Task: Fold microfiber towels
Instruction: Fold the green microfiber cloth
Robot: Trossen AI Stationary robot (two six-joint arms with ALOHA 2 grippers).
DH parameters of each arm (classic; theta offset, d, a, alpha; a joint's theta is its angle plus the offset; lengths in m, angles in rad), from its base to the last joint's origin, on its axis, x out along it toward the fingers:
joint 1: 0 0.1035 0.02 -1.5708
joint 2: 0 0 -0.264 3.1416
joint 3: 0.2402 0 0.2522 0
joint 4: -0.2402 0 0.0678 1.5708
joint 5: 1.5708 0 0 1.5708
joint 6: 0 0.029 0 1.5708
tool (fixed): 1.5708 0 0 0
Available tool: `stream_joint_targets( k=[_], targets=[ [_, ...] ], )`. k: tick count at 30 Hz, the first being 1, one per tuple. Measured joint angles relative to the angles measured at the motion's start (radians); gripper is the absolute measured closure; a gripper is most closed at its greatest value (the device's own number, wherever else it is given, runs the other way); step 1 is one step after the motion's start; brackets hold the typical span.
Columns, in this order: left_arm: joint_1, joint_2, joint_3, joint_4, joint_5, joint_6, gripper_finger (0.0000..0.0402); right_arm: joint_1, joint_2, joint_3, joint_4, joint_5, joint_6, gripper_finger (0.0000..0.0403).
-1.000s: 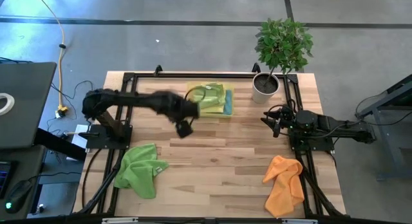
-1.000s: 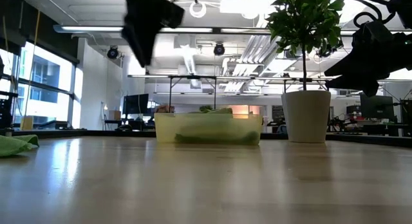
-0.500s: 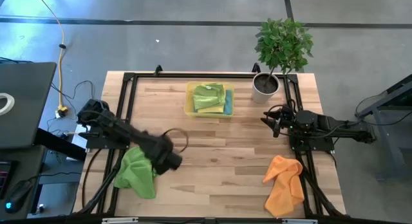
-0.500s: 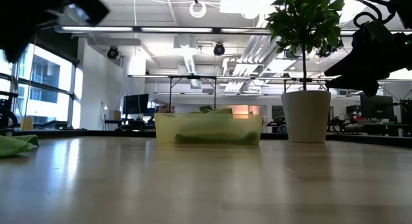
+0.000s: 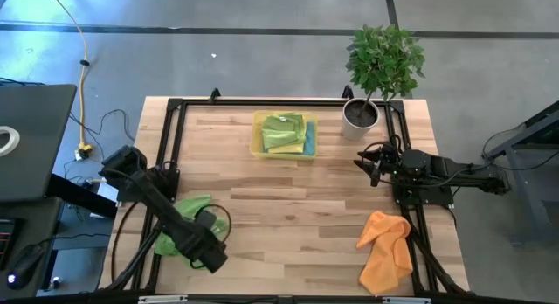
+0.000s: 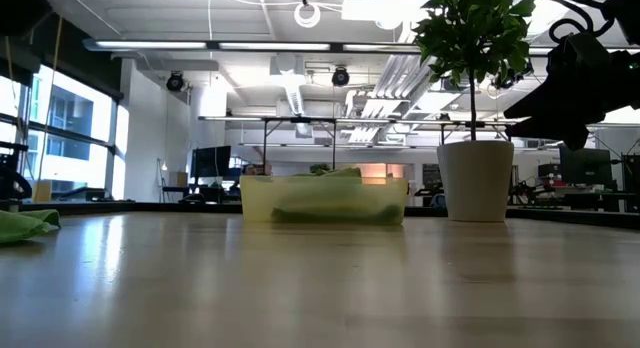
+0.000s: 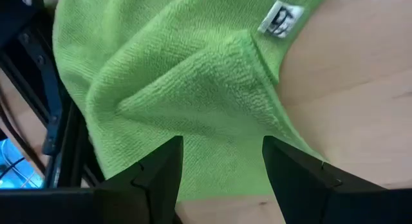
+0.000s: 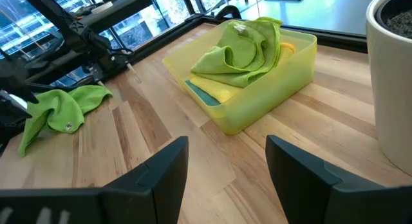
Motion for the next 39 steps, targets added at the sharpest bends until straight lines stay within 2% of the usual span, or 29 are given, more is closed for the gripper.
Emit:
stream_joint_targets(
  k=[5, 9, 17, 23, 29, 33, 39],
  targets=[
    [-0.029, 0.074, 0.000, -0.006, -0.080, -0.054, 0.0199, 0.000, 0.000, 0.000, 0.000, 0.000, 0.000, 0.0204],
    [-0.008, 0.131, 0.000, 0.013, -0.137, -0.028, 0.0200, 0.000, 0.001, 0.000, 0.000, 0.000, 0.000, 0.0204],
    [0.100, 0.236, 0.000, 0.082, -0.095, 0.162, 0.0207, 0.000, 0.000, 0.000, 0.000, 0.000, 0.000, 0.0204],
    [0.191, 0.233, 0.011, 0.280, -0.108, 0.320, 0.0236, 0.000, 0.000, 0.000, 0.000, 0.000, 0.000, 0.0204],
    [0.292, 0.232, 0.047, 0.416, -0.192, 0.561, 0.0258, 0.000, 0.001, 0.000, 0.000, 0.000, 0.000, 0.0204],
    [0.358, 0.236, 0.049, 0.621, -0.239, 0.720, 0.0263, 0.000, 0.002, 0.000, 0.000, 0.000, 0.000, 0.0204],
    [0.454, 0.245, 0.046, 0.878, -0.299, 0.868, 0.0264, 0.000, 0.001, 0.000, 0.000, 0.000, 0.000, 0.0204]
  ],
)
